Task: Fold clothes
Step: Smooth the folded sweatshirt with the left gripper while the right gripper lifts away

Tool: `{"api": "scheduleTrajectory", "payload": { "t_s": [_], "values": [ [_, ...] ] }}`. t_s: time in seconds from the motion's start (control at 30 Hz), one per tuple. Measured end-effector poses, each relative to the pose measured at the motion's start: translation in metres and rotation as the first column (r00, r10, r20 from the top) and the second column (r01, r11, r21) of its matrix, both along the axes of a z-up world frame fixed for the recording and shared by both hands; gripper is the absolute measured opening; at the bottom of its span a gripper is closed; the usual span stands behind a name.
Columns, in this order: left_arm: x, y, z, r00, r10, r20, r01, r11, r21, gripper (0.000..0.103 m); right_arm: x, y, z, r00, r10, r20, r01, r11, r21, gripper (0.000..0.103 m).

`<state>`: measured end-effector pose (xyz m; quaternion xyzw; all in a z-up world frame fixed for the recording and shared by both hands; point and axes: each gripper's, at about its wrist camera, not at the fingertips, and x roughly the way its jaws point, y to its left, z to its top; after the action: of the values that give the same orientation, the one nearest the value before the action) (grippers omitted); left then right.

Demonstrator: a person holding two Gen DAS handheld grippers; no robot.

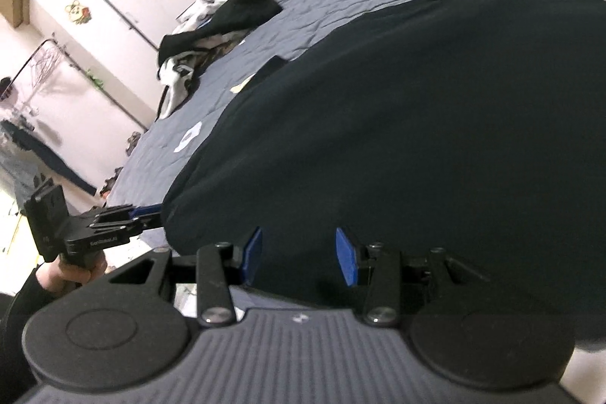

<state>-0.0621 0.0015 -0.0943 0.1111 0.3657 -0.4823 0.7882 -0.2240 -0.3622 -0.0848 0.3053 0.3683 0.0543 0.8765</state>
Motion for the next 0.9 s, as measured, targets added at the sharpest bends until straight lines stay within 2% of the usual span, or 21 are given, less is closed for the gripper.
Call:
{"api": "scheduleTrajectory", "payload": {
  "t_s": [0.17,0.27,0.47,0.57,0.77,0.9],
  "values": [
    [-0.004,-0.010,-0.010,0.993,-0.116,0.004,0.116,0.993,0.027,0.027,0.024,0.023,0.000,0.997,0.074,0.007,-0.074,0.997,0.000,0.042],
    [-0.009,-0.012,-0.011,0.987,-0.158,0.018,0.158,0.987,0.018,0.027,0.040,0.037,0.002,0.993,0.115,0.016,-0.115,0.993,0.006,0.042],
    [-0.015,-0.010,-0.008,0.978,-0.193,0.072,0.195,0.981,-0.017,0.027,0.081,0.066,0.020,0.980,0.185,0.066,-0.188,0.981,0.038,0.042],
    [-0.020,-0.010,-0.006,0.972,-0.207,0.112,0.210,0.978,-0.015,0.027,0.102,0.087,0.034,0.968,0.238,0.077,-0.241,0.970,0.025,0.042],
    [-0.028,-0.013,-0.003,0.957,-0.237,0.170,0.241,0.971,-0.004,0.027,0.135,0.129,0.044,0.954,0.299,0.017,-0.299,0.954,-0.034,0.042],
    [-0.034,-0.016,-0.001,0.944,-0.264,0.200,0.267,0.964,0.009,0.027,0.147,0.140,0.033,0.958,0.283,-0.051,-0.286,0.956,-0.066,0.042]
  ]
}}
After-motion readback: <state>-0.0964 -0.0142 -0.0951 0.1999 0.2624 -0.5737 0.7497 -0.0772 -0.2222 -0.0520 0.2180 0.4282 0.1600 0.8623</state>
